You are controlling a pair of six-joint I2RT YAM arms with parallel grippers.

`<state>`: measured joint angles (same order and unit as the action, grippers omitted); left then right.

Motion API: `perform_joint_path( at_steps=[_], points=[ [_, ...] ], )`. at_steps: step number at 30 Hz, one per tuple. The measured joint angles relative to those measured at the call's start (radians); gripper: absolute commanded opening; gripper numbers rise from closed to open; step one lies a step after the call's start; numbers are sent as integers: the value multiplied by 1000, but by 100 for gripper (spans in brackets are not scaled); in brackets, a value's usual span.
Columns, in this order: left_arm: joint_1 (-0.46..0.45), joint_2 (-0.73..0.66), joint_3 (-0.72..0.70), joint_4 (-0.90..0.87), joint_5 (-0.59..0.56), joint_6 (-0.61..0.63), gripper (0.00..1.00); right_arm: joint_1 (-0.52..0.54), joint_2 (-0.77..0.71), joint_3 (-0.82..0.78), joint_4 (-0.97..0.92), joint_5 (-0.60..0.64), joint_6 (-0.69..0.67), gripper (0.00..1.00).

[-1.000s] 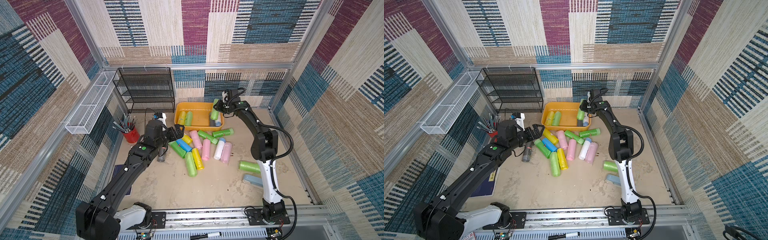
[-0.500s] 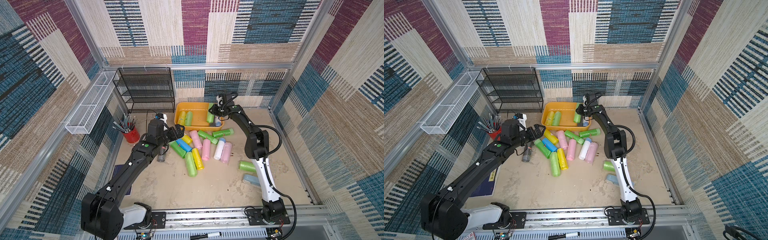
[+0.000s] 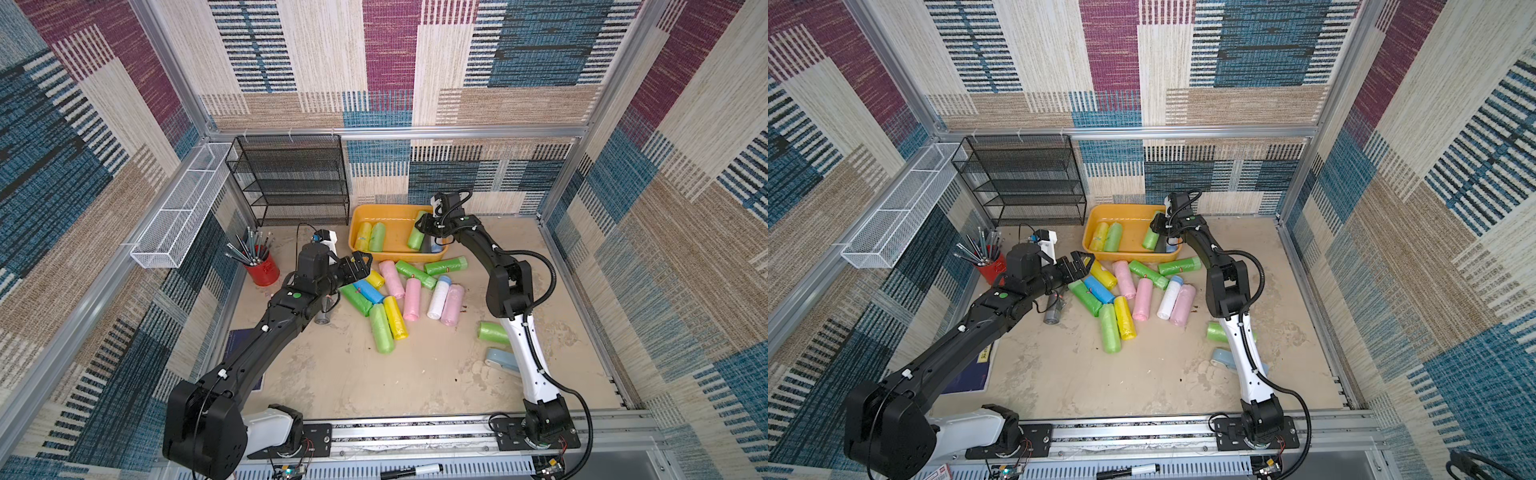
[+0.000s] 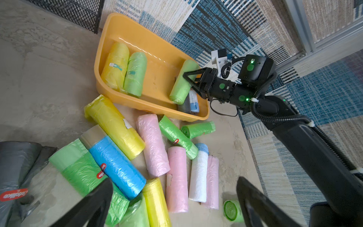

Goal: Put the roll of trash bags into the storage box
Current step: Place the roll of trash bags in the storage box, then pick up the roll of trash bags from the center of the board.

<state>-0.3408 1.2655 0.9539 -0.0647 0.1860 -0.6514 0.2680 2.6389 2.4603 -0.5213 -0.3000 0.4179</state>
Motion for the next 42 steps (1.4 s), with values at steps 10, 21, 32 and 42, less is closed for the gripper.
perform_joint_path(
  at_steps=[10,21,32,42],
  points=[
    [11,-5,-15,14,-54,0,98,1,-48,-37,-8,50,-20,74],
    [24,-25,-23,6,-100,0,98,1,-197,-152,-11,77,-41,99],
    [31,-56,-23,-56,-153,14,100,2,-679,-747,143,102,-52,99],
    [38,-64,-28,-108,-193,47,99,2,-951,-1175,446,103,-50,99]
  ],
)
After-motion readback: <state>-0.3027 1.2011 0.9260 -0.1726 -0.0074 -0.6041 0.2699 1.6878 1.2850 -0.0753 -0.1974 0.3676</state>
